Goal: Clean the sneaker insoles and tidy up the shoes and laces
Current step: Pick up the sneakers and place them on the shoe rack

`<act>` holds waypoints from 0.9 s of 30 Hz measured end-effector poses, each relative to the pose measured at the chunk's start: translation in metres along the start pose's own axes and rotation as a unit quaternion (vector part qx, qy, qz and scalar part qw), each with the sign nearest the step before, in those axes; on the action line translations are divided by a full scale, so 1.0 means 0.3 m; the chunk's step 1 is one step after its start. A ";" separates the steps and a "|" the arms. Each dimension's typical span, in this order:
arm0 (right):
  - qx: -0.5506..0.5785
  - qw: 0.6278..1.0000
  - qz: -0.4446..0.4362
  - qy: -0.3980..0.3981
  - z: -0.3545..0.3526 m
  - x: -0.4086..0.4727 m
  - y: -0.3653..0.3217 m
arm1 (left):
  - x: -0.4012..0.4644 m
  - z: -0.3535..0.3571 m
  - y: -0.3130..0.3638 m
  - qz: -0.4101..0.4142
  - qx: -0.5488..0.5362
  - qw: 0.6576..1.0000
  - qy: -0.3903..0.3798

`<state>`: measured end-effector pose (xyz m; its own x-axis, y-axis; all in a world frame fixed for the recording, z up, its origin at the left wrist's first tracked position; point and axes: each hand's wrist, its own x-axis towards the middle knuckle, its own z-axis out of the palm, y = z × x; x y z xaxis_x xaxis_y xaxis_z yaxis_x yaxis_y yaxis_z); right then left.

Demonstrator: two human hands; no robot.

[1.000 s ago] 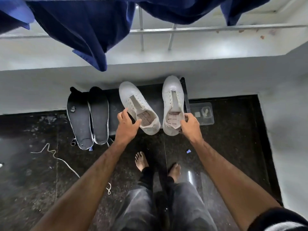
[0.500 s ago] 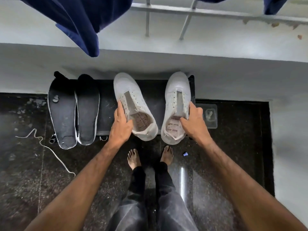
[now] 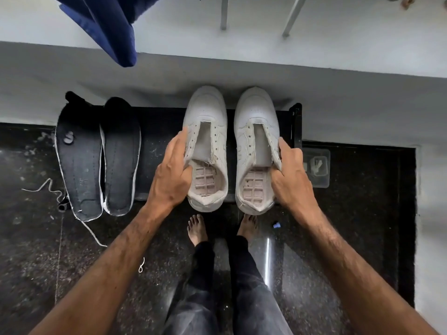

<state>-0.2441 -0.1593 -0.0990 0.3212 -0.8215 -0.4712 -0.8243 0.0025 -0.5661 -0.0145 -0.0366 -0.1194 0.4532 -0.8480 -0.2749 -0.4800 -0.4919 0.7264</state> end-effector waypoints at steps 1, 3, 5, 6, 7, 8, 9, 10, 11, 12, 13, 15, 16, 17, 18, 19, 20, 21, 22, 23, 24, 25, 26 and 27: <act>-0.003 1.000 0.000 -0.001 0.001 0.001 -0.012 | 0.004 0.002 0.005 0.002 0.002 1.000 -0.003; -0.008 1.000 -0.001 -0.002 0.003 -0.001 -0.024 | 0.003 0.012 0.019 0.001 0.005 1.000 -0.009; -0.014 1.000 -0.006 0.001 0.001 -0.007 -0.027 | -0.005 0.029 0.027 0.006 0.009 1.000 -0.017; -0.015 1.000 -0.010 0.004 -0.002 -0.010 -0.027 | -0.009 0.036 0.031 0.006 0.014 1.000 -0.022; -0.014 1.000 -0.014 0.006 -0.005 -0.013 -0.026 | -0.012 0.043 0.031 0.006 0.021 0.999 -0.026; -0.013 1.000 -0.018 0.007 -0.008 -0.016 -0.027 | -0.013 0.047 0.031 0.006 0.029 0.999 -0.030; -0.014 1.000 -0.020 0.005 -0.010 -0.018 -0.029 | -0.013 0.048 0.031 0.005 0.036 0.999 -0.033; -0.020 1.000 -0.022 0.002 -0.011 -0.018 -0.030 | -0.012 0.048 0.030 0.004 0.042 0.998 -0.037; -0.030 0.999 -0.024 -0.002 -0.010 -0.017 -0.030 | -0.011 0.049 0.024 0.004 0.048 0.998 -0.044; -0.039 0.999 -0.025 -0.007 -0.012 -0.017 -0.032 | -0.011 0.050 0.020 0.004 0.052 0.997 -0.055; -0.047 0.998 -0.025 -0.016 -0.015 -0.017 -0.033 | -0.010 0.049 0.017 0.004 0.059 0.996 -0.067; -0.058 0.997 -0.031 -0.036 -0.025 -0.020 -0.036 | -0.011 0.041 0.017 0.007 0.093 0.993 -0.078; -0.061 0.997 -0.039 -0.037 -0.032 -0.026 -0.039 | -0.015 0.034 0.022 0.015 0.116 0.991 -0.066; -0.058 0.996 -0.054 -0.028 -0.036 -0.034 -0.041 | -0.021 0.026 0.027 0.025 0.133 0.990 -0.045; -0.046 0.996 -0.070 -0.016 -0.039 -0.044 -0.046 | -0.028 0.022 0.031 0.036 0.136 0.990 -0.025; -0.028 0.996 -0.084 -0.009 -0.036 -0.055 -0.052 | -0.036 0.024 0.036 0.043 0.116 0.992 -0.017; -0.010 0.996 -0.092 -0.011 -0.028 -0.066 -0.059 | -0.044 0.031 0.041 0.043 0.076 0.996 -0.022; 0.001 0.995 -0.094 -0.018 -0.013 -0.078 -0.065 | -0.051 0.045 0.046 0.039 0.030 0.998 -0.038; 0.003 0.996 -0.088 -0.027 0.005 -0.090 -0.071 | -0.058 0.064 0.047 0.033 -0.005 0.998 -0.056; -0.005 0.996 -0.080 -0.031 0.026 -0.101 -0.077 | -0.063 0.081 0.049 0.026 -0.022 0.997 -0.069; -0.020 0.997 -0.073 -0.031 0.044 -0.109 -0.083 | -0.065 0.095 0.051 0.020 -0.025 0.996 -0.078; -0.039 0.997 -0.068 -0.027 0.057 -0.113 -0.090 | -0.063 0.102 0.053 0.016 -0.020 0.996 -0.085; -0.057 0.996 -0.064 -0.023 0.067 -0.114 -0.095 | -0.060 0.104 0.055 0.013 -0.011 0.996 -0.090; -0.072 0.995 -0.062 -0.019 0.073 -0.113 -0.097 | -0.058 0.103 0.056 0.012 0.001 0.995 -0.095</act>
<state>-0.2207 -0.1191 -0.0813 0.4393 -0.7885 -0.4304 -0.8351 -0.1818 -0.5192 -0.0537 -0.0363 -0.1217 0.2920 -0.8812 -0.3717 -0.4906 -0.4716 0.7327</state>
